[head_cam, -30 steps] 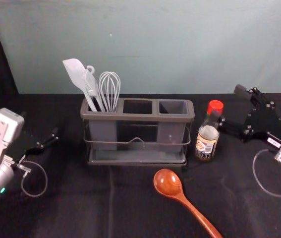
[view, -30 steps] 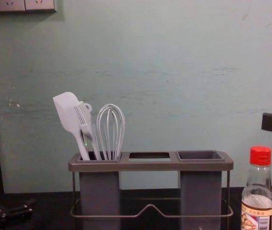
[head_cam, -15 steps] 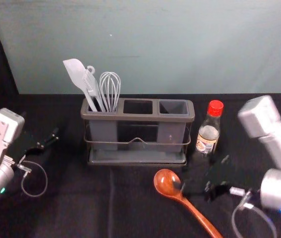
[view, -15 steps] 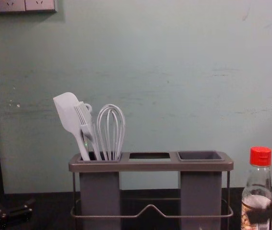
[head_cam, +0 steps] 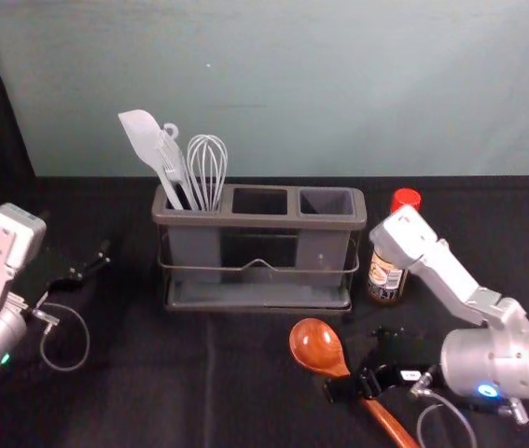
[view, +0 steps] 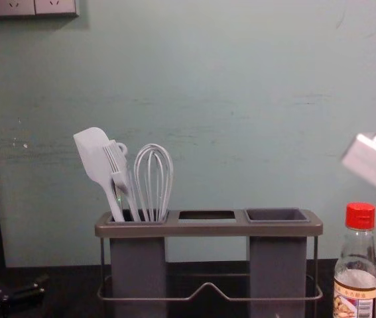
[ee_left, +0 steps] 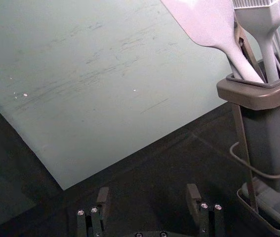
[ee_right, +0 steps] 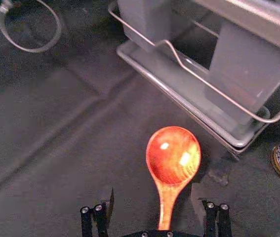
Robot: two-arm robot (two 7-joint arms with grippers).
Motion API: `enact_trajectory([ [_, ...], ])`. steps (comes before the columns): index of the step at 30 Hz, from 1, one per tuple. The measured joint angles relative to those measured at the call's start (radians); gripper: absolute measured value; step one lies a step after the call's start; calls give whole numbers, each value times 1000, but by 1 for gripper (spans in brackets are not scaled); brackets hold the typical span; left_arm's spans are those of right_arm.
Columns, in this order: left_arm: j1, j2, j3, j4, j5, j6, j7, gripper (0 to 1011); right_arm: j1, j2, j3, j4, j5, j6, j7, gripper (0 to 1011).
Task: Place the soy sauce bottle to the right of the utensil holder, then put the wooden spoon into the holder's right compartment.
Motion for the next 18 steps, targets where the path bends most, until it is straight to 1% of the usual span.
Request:
enact_trajectory([
  [2, 0, 0, 0, 0, 0, 0, 0, 1011, 16, -9, -13, 16, -12, 10, 0, 1003],
  [6, 0, 0, 0, 0, 0, 0, 0, 1012, 65, -40, -53, 69, -52, 29, 6, 1003],
  [9, 0, 0, 0, 0, 0, 0, 0, 1011, 89, -56, -72, 93, -74, 34, 13, 1003],
  [14, 0, 0, 0, 0, 0, 0, 0, 1011, 114, -74, -89, 118, -100, 35, 25, 1003],
  [18, 0, 0, 0, 0, 0, 0, 0, 1011, 134, -86, -101, 145, -123, 23, 38, 1003],
])
